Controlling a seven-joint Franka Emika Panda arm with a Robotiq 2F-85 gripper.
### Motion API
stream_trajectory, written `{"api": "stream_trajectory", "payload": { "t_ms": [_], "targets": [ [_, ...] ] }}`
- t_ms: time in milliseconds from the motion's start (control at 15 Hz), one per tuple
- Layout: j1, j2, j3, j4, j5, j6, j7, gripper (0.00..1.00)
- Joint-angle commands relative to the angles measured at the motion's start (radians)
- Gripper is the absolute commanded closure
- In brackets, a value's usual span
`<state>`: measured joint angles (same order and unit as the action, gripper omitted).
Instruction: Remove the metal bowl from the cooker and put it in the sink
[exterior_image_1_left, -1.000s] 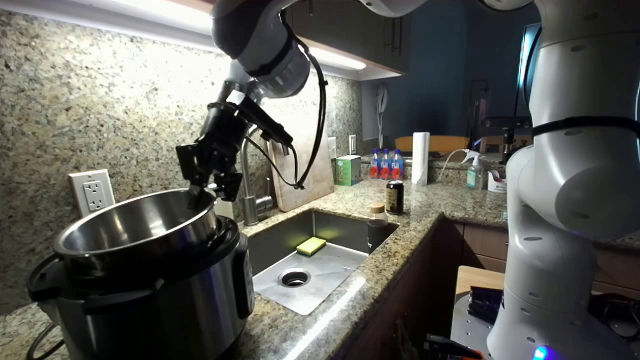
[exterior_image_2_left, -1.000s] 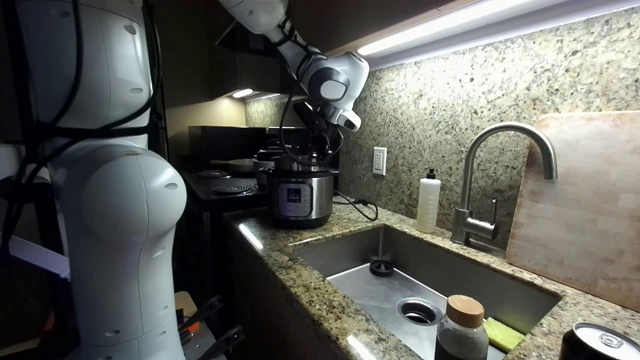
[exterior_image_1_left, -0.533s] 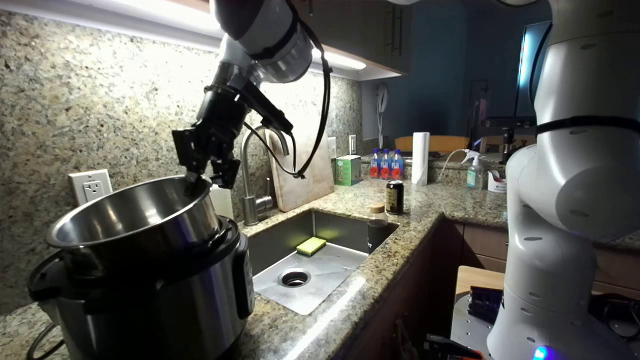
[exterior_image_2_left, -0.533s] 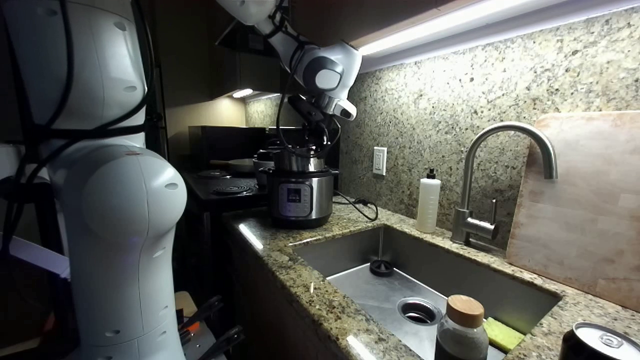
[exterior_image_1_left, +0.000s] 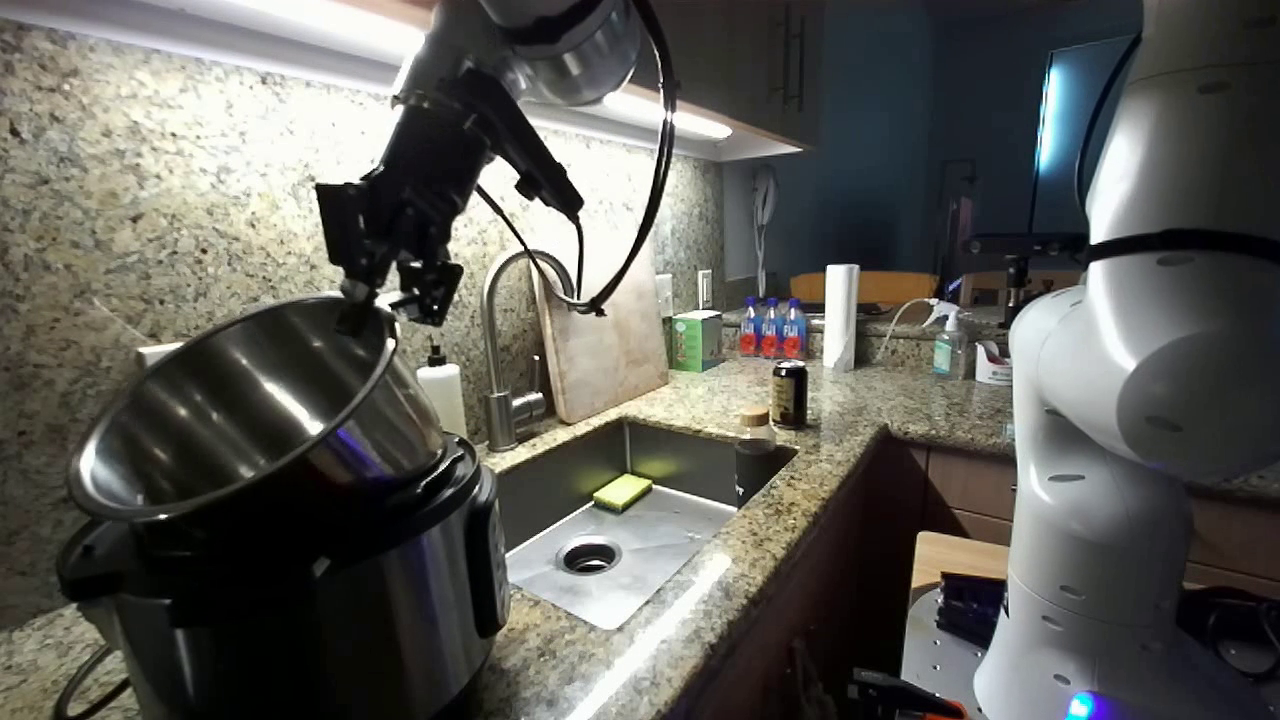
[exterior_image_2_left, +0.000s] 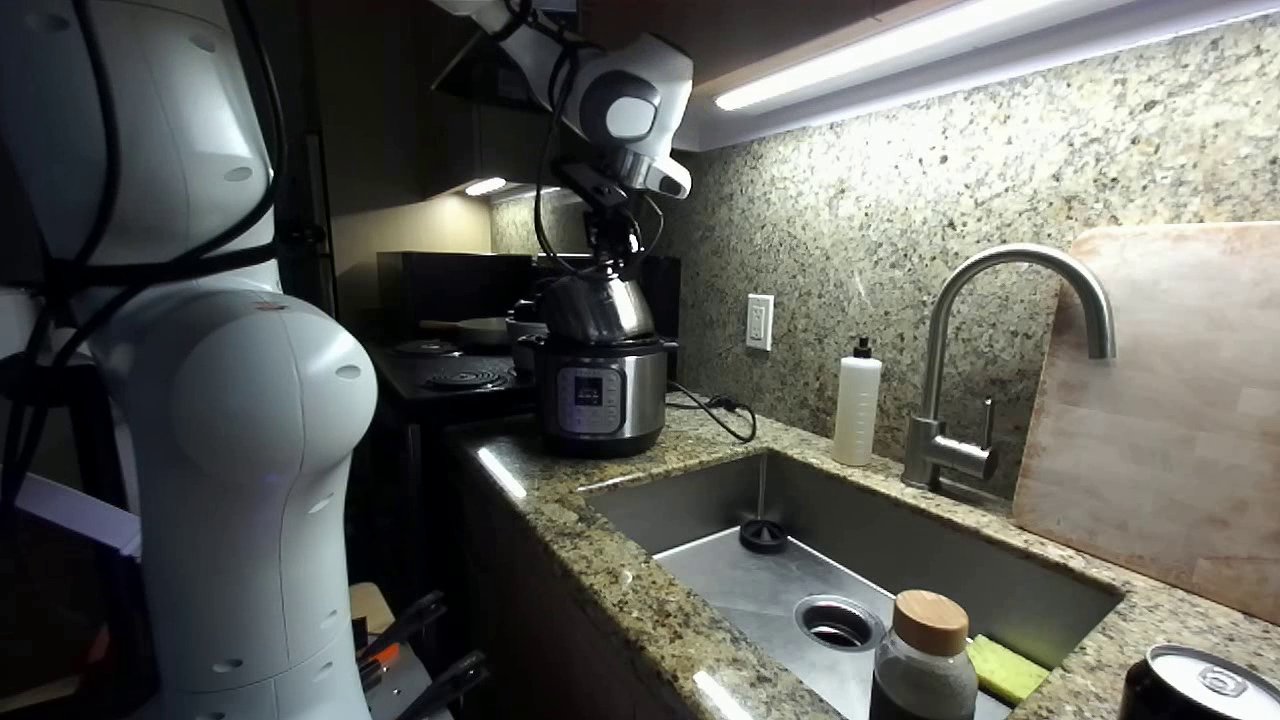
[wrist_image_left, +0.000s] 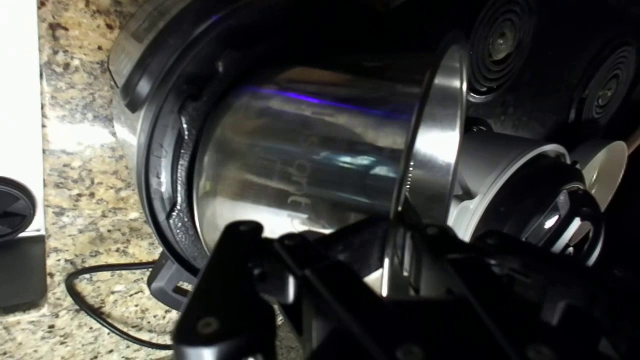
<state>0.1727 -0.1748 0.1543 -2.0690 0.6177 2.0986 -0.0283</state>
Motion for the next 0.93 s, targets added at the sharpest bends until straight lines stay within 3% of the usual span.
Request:
{"api": "stream_trajectory", "payload": {
  "t_ms": [0, 867],
  "targets": [
    [0.01, -0.041, 0.011, 0.005, -0.024, -0.011, 0.037, 0.94],
    [0.003, -0.109, 0.006, 0.013, -0.036, -0.018, 0.045, 0.94]
  ]
}}
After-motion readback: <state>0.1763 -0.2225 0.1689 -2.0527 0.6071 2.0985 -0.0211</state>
